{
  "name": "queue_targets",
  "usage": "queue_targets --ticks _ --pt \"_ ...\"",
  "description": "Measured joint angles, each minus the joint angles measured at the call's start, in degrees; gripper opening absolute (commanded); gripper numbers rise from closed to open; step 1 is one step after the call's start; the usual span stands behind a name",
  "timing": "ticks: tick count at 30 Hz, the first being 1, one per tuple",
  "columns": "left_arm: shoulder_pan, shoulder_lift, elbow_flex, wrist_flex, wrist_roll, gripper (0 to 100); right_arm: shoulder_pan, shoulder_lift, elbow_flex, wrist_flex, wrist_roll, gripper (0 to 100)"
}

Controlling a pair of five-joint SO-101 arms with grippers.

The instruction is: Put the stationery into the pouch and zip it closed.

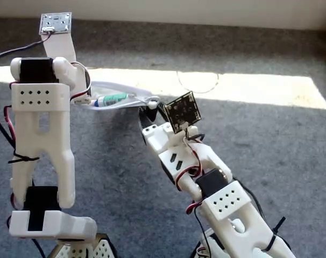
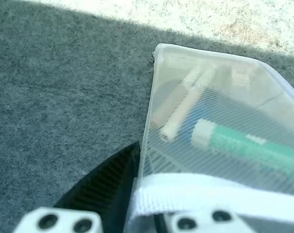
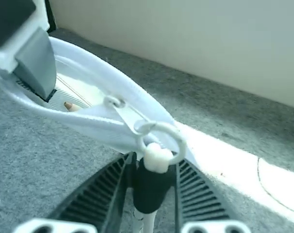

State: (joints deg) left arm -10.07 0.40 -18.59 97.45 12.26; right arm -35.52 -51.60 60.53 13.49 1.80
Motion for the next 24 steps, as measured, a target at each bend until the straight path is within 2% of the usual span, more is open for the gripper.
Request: queue_targets --ticks 6,11,24 --pt "-0.09 0.00 0.00 0.00 0.00 1 0.09 -1.32 0.00 0.00 0.00 5.0" --pt "-0.09 0.00 0.00 0.00 0.00 1 0.00 -6.42 0.00 1.76 0.00 15.4" --pt "-0.09 0.00 0.00 -0.18 0.00 1 -0.97 -7.56 0.00 2.73 0.00 15.2"
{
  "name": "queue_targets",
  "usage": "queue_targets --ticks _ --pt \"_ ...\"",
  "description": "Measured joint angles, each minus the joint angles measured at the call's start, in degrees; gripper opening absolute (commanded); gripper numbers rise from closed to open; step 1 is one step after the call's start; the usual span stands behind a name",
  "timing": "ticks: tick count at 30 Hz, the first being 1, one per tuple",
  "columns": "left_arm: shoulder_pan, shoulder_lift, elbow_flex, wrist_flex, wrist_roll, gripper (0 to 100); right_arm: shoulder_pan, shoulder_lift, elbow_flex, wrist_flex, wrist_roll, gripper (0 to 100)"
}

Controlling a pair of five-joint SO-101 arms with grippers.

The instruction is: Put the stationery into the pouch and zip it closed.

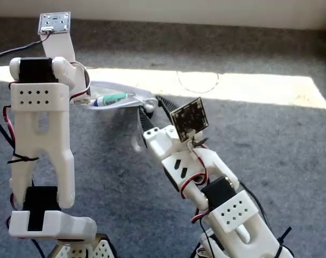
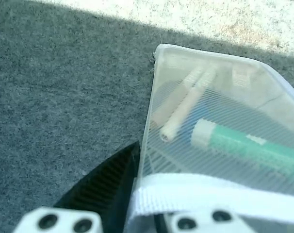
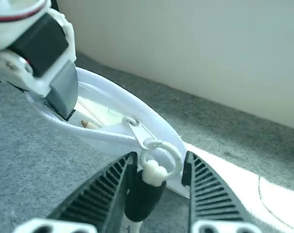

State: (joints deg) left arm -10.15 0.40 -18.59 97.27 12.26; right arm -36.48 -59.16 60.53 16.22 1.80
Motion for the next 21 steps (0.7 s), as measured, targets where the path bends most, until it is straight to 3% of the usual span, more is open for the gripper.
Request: queue_targets --ticks 17,21 --pt "0.00 0.00 0.00 0.00 0.00 1 -0.88 2.99 0.00 0.09 0.00 15.1" --pt "0.00 0.00 0.00 0.00 0.00 1 -0.97 2.99 0.00 0.09 0.00 9.8"
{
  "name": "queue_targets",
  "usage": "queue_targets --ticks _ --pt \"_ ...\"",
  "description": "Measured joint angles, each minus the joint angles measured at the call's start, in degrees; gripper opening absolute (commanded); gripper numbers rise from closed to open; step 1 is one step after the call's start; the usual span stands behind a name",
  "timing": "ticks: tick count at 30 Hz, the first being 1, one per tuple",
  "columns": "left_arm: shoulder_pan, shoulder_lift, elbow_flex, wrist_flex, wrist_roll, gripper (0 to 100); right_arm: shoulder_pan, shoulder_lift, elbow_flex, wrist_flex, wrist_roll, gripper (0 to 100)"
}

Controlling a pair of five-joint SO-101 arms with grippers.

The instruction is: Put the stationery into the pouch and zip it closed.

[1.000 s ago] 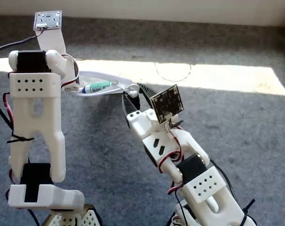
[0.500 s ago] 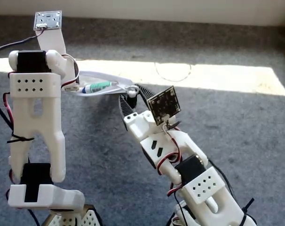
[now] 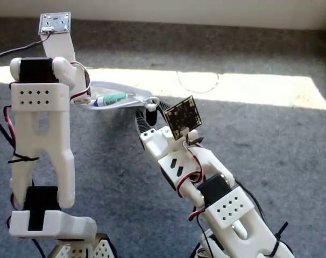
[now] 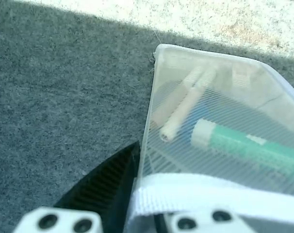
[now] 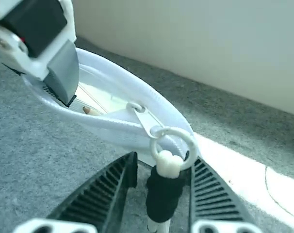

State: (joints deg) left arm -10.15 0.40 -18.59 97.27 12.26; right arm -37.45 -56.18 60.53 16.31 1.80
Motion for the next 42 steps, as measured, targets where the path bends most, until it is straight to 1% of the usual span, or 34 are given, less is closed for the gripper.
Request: queue_targets --ticks 3,9,15,20,30,36,42 --pt "0.00 0.00 0.00 0.00 0.00 1 0.00 0.00 0.18 0.00 0.00 6.5" --pt "0.00 0.00 0.00 0.00 0.00 1 0.09 0.00 0.35 0.00 0.00 6.7" --pt "0.00 0.00 0.00 0.00 0.00 1 0.44 0.00 0.35 0.62 0.00 13.9" --pt "0.09 0.00 0.00 0.00 0.00 1 0.44 0.00 0.97 2.73 0.00 13.9" --pt "0.09 0.00 0.00 0.00 0.00 1 0.44 0.00 0.97 2.73 0.00 13.8" --pt "0.09 0.00 0.00 0.00 0.00 1 0.44 0.00 0.97 2.73 0.00 8.6" --pt "0.09 0.00 0.00 0.00 0.00 1 0.44 0.00 0.97 2.73 0.00 8.0"
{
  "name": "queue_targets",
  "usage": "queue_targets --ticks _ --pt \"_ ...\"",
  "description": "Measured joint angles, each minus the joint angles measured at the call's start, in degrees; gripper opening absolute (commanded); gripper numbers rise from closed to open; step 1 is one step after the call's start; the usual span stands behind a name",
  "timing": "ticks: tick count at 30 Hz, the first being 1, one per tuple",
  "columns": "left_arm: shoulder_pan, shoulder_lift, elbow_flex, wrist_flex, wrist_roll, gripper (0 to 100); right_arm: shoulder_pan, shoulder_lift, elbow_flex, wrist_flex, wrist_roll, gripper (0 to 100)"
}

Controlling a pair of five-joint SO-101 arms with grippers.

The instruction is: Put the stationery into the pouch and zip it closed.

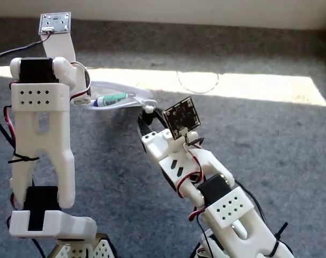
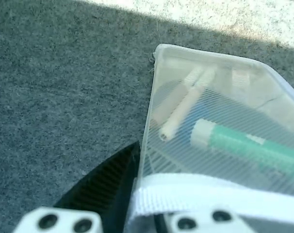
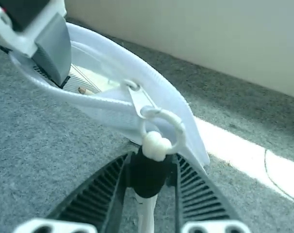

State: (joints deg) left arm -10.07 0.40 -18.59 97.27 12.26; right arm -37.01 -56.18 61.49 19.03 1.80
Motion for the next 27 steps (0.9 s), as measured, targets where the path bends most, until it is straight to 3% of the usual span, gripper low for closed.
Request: queue_targets --ticks 7,20,27 --pt "0.00 0.00 0.00 0.00 0.00 1 0.00 0.00 0.00 0.00 0.00 0.2" --pt "0.00 0.00 0.00 0.00 0.00 1 1.14 -2.11 0.00 0.09 0.00 0.5" --pt "0.00 0.62 0.00 -0.09 -0.18 22 1.23 -14.59 4.92 6.51 7.12 0.5"
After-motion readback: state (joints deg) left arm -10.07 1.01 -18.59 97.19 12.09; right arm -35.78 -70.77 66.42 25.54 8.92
